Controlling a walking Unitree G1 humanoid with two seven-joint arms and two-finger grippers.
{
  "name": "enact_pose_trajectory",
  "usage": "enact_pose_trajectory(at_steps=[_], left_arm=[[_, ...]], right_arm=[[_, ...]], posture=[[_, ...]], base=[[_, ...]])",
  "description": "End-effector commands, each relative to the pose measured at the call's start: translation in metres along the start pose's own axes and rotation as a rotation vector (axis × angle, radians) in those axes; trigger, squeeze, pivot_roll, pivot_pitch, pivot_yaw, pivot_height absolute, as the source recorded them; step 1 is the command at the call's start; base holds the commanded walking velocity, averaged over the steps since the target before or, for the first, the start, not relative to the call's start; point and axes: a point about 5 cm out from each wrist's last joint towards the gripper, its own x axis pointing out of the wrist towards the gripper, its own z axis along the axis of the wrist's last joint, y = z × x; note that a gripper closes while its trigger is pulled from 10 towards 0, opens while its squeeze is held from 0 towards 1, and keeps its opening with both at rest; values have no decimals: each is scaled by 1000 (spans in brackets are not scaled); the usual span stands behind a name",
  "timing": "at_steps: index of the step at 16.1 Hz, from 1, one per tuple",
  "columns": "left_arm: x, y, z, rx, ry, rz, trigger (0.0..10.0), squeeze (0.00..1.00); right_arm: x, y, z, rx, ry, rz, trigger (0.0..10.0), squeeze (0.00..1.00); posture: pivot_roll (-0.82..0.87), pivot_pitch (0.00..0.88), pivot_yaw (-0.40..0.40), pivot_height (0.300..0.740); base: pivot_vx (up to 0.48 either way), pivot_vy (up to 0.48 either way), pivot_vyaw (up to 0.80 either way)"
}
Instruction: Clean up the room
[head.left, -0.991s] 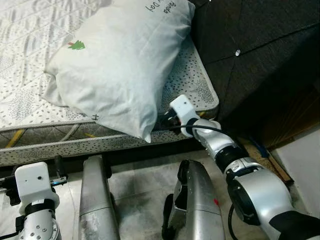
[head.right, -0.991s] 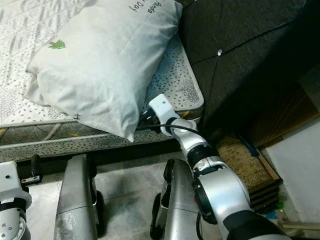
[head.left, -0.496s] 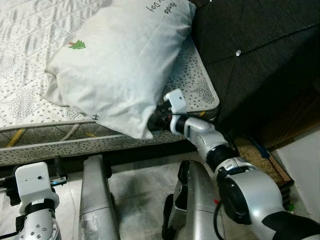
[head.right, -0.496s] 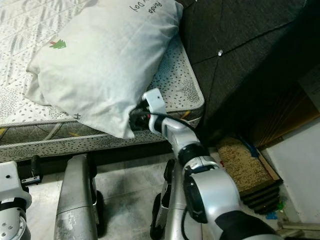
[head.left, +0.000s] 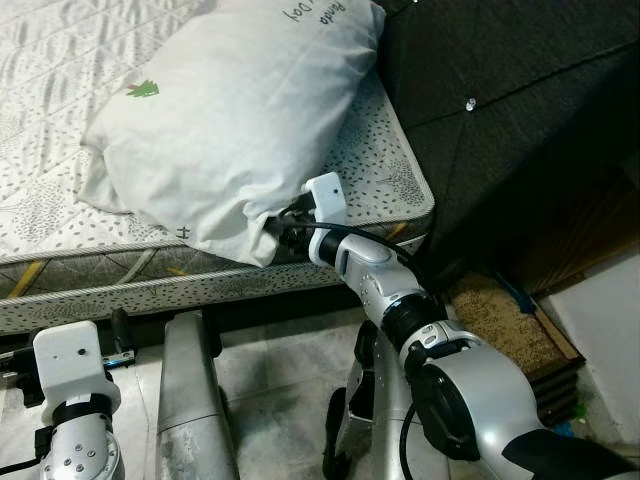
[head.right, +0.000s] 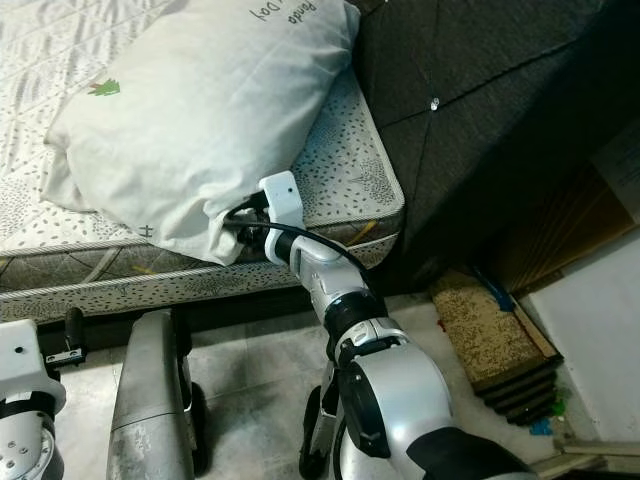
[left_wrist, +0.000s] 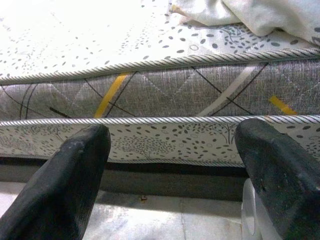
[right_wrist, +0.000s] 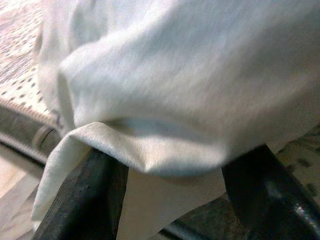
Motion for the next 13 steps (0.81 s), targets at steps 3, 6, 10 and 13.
enact_pose_trajectory(at_steps=[3, 6, 10, 13], left_arm=[[1, -4, -3, 2, 9, 2, 10000, 0], [5, -5, -1, -4, -1, 5, 10000, 0], [11, -9, 2, -12, -14, 1, 10000, 0], [19, -13, 6, -14, -34, -14, 10000, 0]], right_arm=[[14, 32, 5, 136, -120, -61, 0, 0], [12, 23, 7, 160, -136, -131, 0, 0], [9, 10, 13, 176, -145, -197, 0, 0], [8, 3, 18, 167, -152, -223, 0, 0]], posture=[[220, 150, -135, 516], [213, 142, -137, 516], [202, 124, -132, 516], [195, 107, -119, 516]], base=[[0, 0, 0], [0, 0, 0], [0, 0, 0], [0, 0, 0]])
